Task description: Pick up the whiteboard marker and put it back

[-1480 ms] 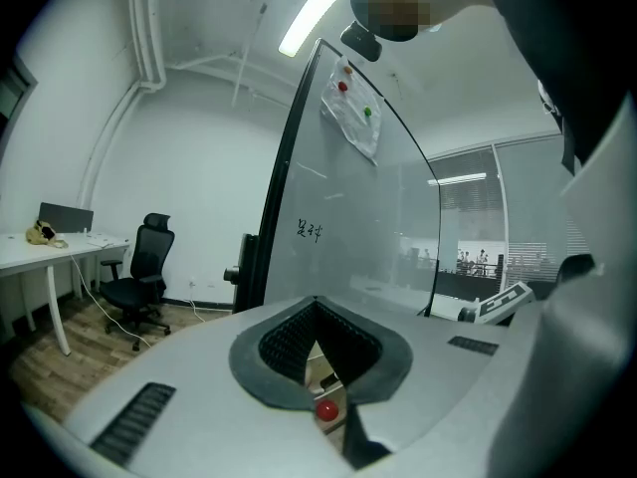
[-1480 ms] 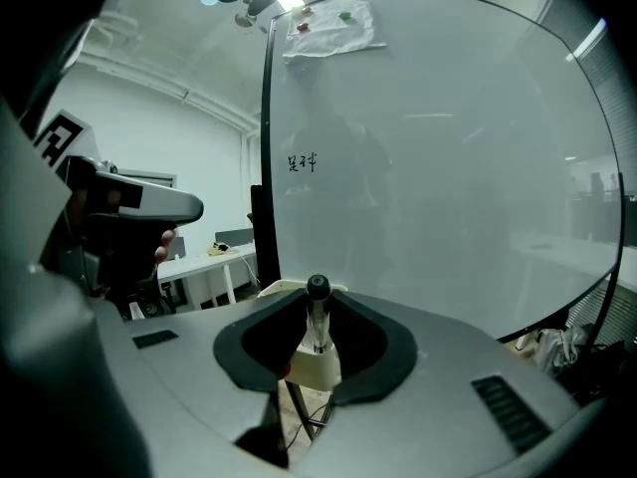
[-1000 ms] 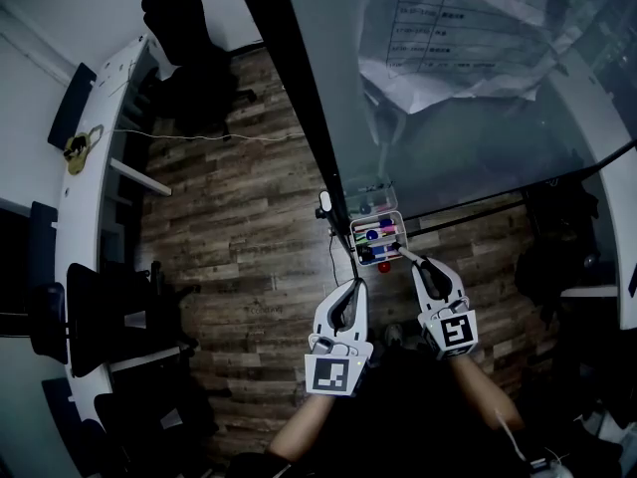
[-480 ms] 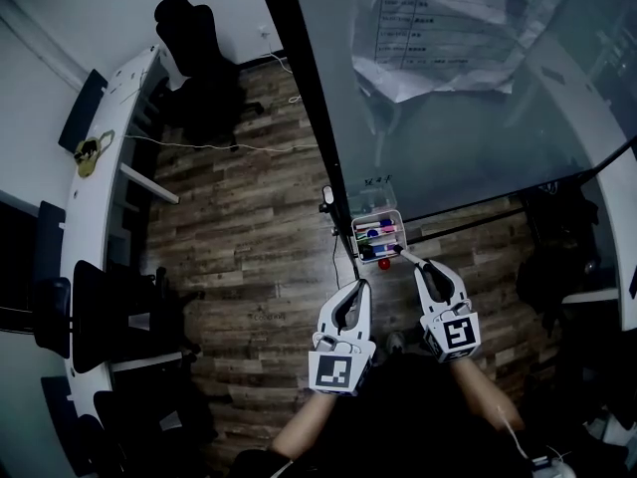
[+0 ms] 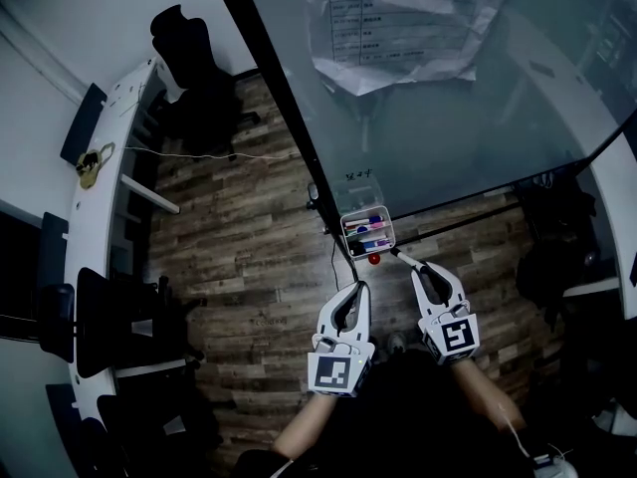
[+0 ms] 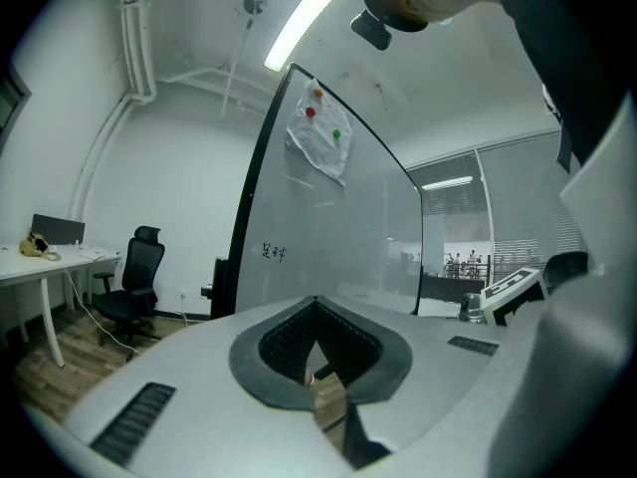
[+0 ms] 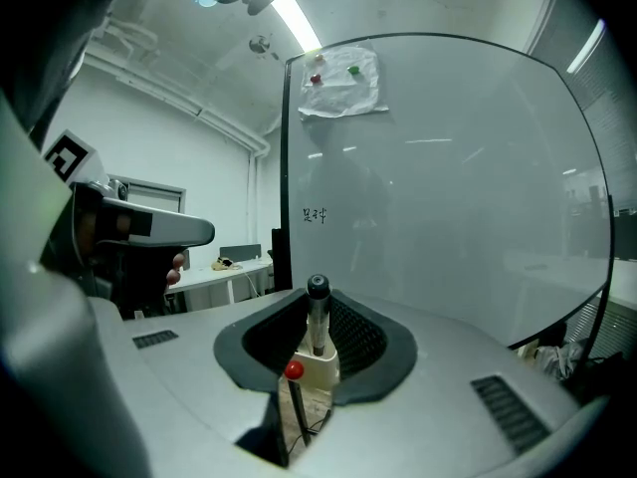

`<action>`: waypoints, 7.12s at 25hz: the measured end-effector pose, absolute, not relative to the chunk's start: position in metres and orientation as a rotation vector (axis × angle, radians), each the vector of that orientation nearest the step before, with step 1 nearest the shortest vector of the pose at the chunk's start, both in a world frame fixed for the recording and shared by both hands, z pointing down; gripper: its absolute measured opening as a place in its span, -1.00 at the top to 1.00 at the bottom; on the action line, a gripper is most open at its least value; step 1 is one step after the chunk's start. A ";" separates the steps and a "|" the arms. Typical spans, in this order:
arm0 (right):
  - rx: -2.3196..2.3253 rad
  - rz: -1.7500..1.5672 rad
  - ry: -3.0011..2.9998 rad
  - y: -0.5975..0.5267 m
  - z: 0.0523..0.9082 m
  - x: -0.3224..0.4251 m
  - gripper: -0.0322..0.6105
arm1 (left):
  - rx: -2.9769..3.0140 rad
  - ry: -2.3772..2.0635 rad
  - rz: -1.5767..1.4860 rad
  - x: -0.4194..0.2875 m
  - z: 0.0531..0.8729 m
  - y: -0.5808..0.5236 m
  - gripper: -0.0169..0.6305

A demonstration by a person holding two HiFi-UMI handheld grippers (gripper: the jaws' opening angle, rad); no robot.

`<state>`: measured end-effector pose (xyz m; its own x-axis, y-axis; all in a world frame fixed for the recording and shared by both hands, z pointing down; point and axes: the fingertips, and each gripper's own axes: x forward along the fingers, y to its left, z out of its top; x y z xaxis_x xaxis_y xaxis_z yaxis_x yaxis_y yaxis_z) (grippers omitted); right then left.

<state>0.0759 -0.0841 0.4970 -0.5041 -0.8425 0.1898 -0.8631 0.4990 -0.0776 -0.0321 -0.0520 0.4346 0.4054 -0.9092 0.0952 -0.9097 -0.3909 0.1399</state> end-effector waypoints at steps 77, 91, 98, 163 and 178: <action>1.596 0.171 -2.609 0.015 0.440 0.051 0.65 | 2.599 -1.520 -0.072 -0.069 0.421 0.017 0.94; 1.637 0.169 -2.594 -0.009 0.443 0.031 0.65 | 2.579 -1.495 -0.092 -0.092 0.427 0.007 0.94; 1.624 0.189 -2.595 -0.043 0.454 0.039 0.65 | 2.563 -1.499 -0.075 -0.088 0.432 -0.024 0.94; 1.387 0.403 -2.567 -0.186 0.557 0.036 0.64 | 2.494 -1.592 0.017 -0.057 0.442 -0.161 0.94; 1.484 0.348 -2.575 -0.171 0.532 0.050 0.60 | 2.533 -1.566 -0.018 -0.059 0.434 -0.145 0.94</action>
